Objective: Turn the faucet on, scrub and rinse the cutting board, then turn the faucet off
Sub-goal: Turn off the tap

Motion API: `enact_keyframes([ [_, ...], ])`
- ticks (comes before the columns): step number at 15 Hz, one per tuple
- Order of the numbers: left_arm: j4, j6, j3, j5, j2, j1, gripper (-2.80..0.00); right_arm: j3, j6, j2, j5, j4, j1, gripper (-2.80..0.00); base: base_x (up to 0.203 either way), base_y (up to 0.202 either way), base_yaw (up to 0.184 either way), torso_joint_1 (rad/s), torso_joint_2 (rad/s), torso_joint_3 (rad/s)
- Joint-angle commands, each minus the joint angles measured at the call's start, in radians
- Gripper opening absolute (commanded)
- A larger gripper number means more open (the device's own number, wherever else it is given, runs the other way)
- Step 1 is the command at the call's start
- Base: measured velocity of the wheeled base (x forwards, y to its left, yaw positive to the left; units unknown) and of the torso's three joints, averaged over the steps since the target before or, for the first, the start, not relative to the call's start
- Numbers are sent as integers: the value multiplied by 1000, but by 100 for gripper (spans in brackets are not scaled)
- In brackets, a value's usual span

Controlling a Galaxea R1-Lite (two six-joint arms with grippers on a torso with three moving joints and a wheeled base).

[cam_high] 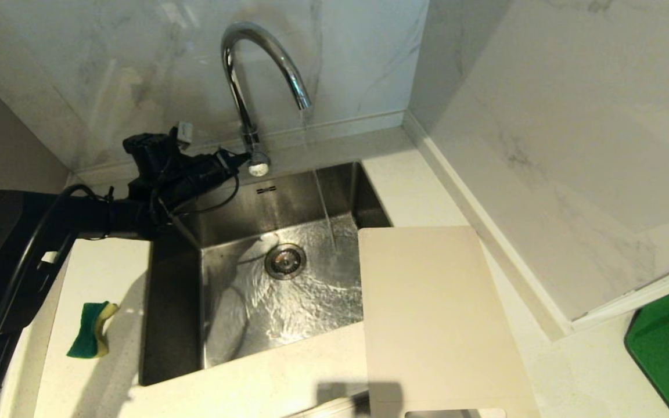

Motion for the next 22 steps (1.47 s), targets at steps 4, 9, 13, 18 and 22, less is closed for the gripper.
enact_keyframes([
  [4, -10, -4, 0, 4, -11, 10, -280, 0, -1, 0, 0, 0, 0, -280, 0, 0, 0, 0, 0, 0],
  [9, -9, -4, 11, 7, -28, -5, -280, 0, -1, 0, 0, 0, 0, -280, 0, 0, 0, 0, 0, 0],
  [13, -6, 5, 189, -6, -161, -45, -280, 0, 1, 0, 0, 0, 0, -280, 0, 0, 0, 0, 0, 0],
  [18, -9, 9, 430, -16, -382, -72, -280, 0, 2, 0, 0, 1, 0, -280, 0, 0, 0, 0, 0, 0],
  [22, 22, 102, 612, -14, -575, 24, -280, 0, 2, 0, 0, 2, 0, -280, 0, 0, 0, 0, 0, 0],
])
